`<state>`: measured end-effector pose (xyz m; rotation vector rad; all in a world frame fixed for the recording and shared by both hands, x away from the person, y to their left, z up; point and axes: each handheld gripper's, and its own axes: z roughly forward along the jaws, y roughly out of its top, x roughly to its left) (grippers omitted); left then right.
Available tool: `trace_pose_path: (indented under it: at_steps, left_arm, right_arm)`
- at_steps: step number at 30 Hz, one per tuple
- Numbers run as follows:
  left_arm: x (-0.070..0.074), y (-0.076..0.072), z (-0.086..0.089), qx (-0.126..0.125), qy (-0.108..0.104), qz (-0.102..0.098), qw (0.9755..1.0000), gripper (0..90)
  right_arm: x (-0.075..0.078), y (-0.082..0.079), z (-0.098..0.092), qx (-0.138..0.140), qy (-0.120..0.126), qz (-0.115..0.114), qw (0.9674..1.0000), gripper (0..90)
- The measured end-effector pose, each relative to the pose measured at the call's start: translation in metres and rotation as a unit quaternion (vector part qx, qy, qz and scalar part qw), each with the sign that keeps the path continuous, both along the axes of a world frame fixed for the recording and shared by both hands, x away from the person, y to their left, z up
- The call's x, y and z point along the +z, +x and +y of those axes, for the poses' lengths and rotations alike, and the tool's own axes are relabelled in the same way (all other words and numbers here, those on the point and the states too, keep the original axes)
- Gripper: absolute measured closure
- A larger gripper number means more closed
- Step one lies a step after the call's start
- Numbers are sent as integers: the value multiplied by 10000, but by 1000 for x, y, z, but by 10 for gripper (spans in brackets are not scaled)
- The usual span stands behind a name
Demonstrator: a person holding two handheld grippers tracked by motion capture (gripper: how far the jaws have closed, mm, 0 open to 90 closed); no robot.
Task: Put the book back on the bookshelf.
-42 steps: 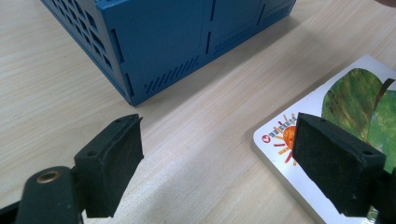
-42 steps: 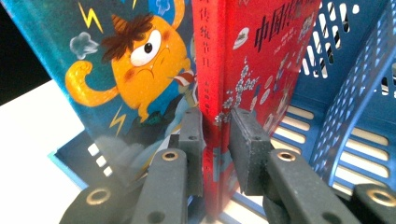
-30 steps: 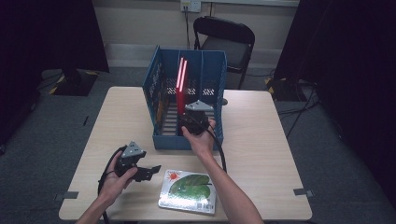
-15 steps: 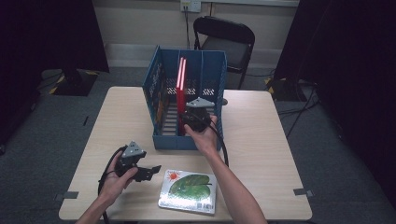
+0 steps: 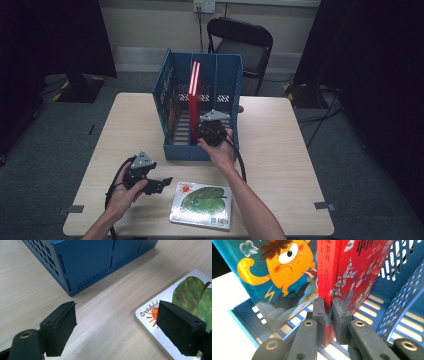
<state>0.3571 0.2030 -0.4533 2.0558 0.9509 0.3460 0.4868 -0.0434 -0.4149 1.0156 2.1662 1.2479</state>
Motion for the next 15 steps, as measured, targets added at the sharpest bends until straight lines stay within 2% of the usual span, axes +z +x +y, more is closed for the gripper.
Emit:
trace_pose_path:
  at_steps: [7,8,11,15]
  left_arm:
    - [0,0,1,9,-38,3,10000,160]
    - [0,0,1,1,-37,2,10000,160]
    - [0,0,1,-13,-7,13,10000,160]
    - [0,0,1,-32,-5,43,10000,160]
  right_arm:
    - [-3,7,-1,-24,-124,102,9999,823]
    - [-3,6,0,-44,-147,86,9998,793]
    - [1,2,0,-49,-156,13,9999,777]
    - [9,-6,-5,26,-66,21,10000,744]
